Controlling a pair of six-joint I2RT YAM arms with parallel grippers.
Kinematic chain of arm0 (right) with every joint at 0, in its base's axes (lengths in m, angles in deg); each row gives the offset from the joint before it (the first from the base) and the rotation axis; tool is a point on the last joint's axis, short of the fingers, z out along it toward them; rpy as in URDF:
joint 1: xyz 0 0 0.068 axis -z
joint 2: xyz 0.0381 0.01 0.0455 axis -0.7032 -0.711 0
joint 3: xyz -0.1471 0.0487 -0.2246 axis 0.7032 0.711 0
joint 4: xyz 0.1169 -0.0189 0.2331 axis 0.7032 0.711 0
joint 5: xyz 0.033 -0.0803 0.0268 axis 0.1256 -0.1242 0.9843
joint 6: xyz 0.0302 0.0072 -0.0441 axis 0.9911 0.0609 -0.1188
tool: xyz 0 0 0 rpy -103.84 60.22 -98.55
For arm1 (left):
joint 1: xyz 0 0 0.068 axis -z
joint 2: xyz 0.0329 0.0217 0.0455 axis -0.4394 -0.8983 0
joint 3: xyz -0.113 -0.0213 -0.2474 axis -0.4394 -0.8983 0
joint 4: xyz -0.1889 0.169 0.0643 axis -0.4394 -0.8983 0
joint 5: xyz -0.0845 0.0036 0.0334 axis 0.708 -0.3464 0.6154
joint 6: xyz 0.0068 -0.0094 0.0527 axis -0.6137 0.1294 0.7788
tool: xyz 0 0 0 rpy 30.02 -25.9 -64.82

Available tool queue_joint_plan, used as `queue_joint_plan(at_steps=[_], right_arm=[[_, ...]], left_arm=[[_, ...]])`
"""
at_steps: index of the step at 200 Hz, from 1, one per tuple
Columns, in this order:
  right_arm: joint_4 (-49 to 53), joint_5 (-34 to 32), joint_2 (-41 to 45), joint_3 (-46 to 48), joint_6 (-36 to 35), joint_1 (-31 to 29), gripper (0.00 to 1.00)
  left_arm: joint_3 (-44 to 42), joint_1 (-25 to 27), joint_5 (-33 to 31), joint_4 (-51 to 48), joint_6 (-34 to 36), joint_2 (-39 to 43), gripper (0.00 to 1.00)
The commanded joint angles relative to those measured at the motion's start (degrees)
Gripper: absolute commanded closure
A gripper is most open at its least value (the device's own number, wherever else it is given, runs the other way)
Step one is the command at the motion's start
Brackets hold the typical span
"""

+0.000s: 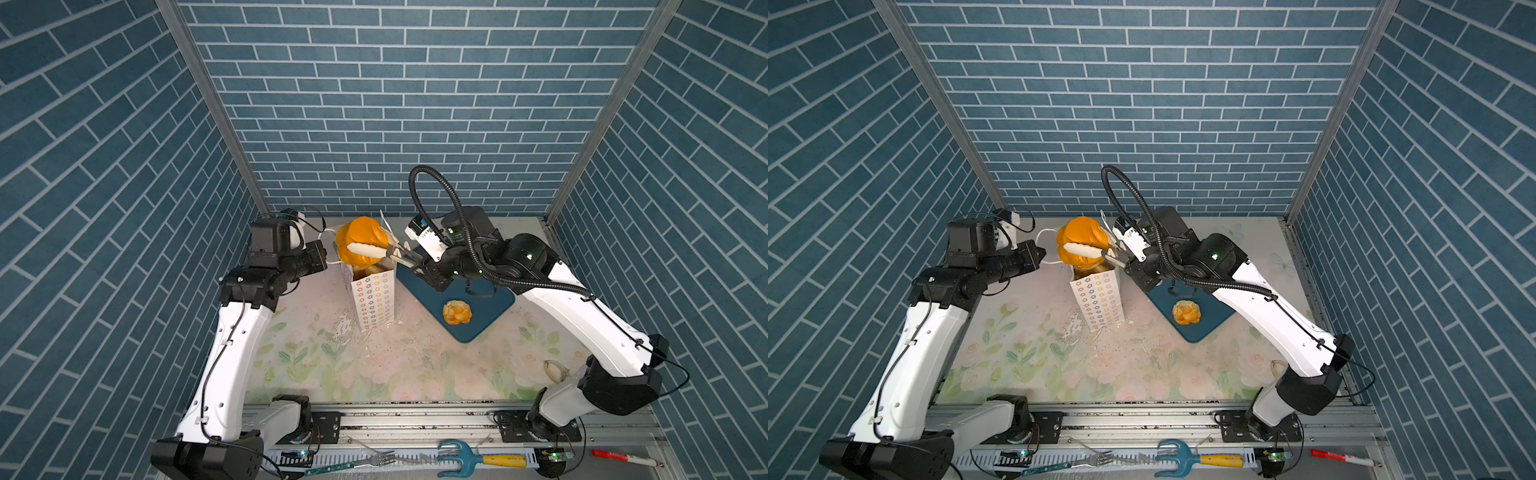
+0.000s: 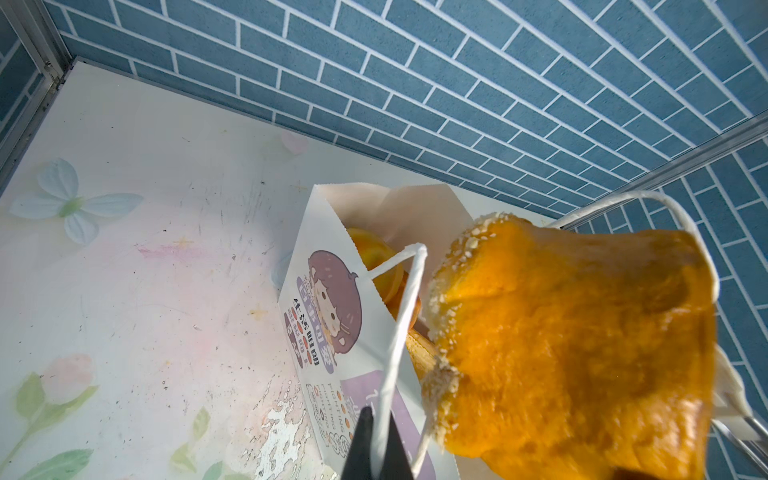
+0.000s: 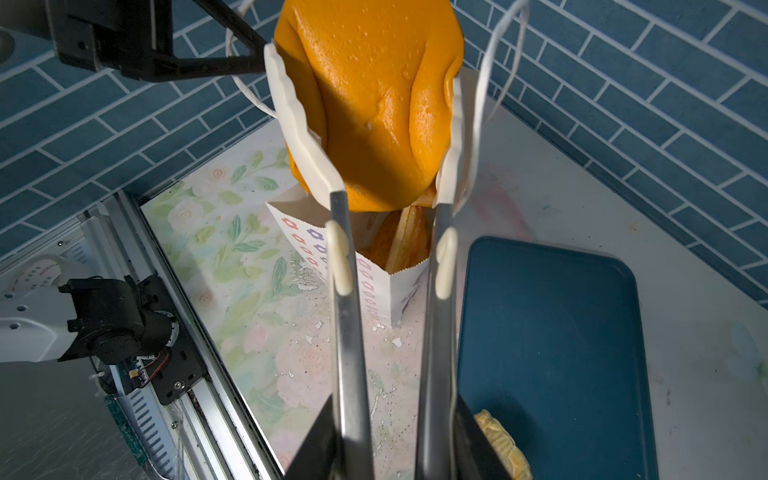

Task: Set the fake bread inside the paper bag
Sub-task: 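Lower the orange slice into the bag with the right tongs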

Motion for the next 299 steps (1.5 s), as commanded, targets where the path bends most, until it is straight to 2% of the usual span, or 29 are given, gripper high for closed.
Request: queue_joint_plan(at_steps=[1, 38, 78, 121, 178, 199, 256, 299], right_arm=[[2.14, -6.06, 3.05, -1.17, 1.81, -0.18, 0.69], [0.3, -4.76, 4.16, -0.63, 2.61, -0.22, 0.68], [9.13, -1.39, -1.64, -5.0, 2.09, -0.34, 0.67], [9.39, -0.83, -2.05, -7.39, 1.57, -0.39, 0.5], [9.51, -1.99, -4.89, -14.9, -0.53, -0.45, 0.46], [10.39, -2.23, -6.4, -17.77, -1.25, -0.46, 0.47], [19.05, -0.25, -9.55, -19.04, -1.2, -0.51, 0.66], [22.05, 0.62, -10.9, -17.15, -0.38, -1.51, 0.69]], left_arm=[[0.04, 0.33, -0.39, -1.04, 0.64, 1.08, 1.0], [-0.27, 0.33, -0.31, -0.69, 0.49, 1.23, 1.0], [-0.1, 0.31, -0.29, -0.87, 0.49, 1.54, 1.0], [-0.74, 0.32, -0.01, -0.45, 0.49, 1.55, 1.0], [-0.54, 0.33, 0.29, -0.29, 0.45, 1.06, 1.0], [-0.46, 0.33, 0.24, -0.32, 0.48, 1.13, 1.0], [-0.43, 0.32, -0.12, -0.43, 0.81, 1.02, 1.0], [-0.86, 0.33, 0.05, -0.1, 0.72, 1.06, 1.0]])
